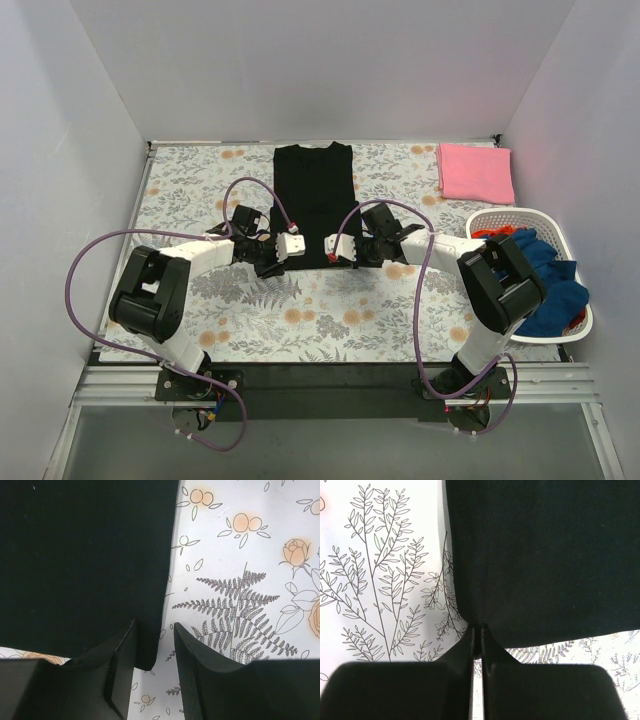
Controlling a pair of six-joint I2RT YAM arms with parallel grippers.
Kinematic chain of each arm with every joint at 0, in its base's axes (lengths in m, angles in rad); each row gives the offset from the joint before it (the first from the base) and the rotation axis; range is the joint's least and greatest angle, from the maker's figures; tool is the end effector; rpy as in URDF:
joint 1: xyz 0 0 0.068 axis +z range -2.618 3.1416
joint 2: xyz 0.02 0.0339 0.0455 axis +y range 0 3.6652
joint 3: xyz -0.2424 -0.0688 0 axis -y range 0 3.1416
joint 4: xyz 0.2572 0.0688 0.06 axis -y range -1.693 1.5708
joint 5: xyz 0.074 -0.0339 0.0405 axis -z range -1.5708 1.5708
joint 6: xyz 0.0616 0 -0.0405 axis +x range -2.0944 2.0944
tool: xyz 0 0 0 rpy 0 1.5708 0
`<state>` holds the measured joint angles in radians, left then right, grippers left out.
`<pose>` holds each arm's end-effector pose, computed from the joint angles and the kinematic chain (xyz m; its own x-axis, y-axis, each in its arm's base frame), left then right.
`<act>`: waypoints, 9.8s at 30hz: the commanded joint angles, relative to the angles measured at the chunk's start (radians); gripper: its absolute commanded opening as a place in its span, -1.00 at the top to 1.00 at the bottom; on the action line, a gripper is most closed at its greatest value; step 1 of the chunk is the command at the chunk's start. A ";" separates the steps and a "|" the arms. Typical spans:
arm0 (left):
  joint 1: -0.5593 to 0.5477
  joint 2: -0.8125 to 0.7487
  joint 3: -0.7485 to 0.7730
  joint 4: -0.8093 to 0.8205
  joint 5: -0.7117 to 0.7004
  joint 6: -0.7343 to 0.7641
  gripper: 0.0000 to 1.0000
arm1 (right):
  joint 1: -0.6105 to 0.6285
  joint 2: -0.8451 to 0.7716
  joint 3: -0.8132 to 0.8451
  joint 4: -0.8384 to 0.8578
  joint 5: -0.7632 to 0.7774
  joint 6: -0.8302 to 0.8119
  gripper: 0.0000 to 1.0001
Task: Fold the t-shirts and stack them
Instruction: Fold the tshirt
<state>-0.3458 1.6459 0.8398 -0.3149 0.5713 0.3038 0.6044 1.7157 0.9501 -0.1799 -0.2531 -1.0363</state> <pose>0.2844 -0.1379 0.0979 -0.6570 0.5042 -0.5605 0.7366 0.5878 -0.3346 0.2877 0.2174 0.1100 0.2374 -0.8486 -0.4729 -0.9158 -0.0331 -0.4003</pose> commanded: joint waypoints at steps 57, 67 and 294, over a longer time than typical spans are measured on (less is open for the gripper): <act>0.027 -0.594 0.341 -0.886 0.153 -0.026 1.00 | 0.166 -0.639 0.204 -0.705 -0.110 0.249 0.97; 0.056 -0.333 0.426 -0.745 0.130 -0.037 1.00 | 0.048 -0.426 0.317 -0.699 -0.150 0.110 0.97; 0.172 0.123 0.395 -0.383 0.093 -0.410 -0.04 | -0.158 0.286 0.477 -0.569 -0.419 0.624 -0.13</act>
<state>-0.1833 1.7653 1.2079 -0.6846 0.6510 -0.1242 0.4473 1.9854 1.4376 -0.7147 -0.6846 -0.3721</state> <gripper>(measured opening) 0.519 0.581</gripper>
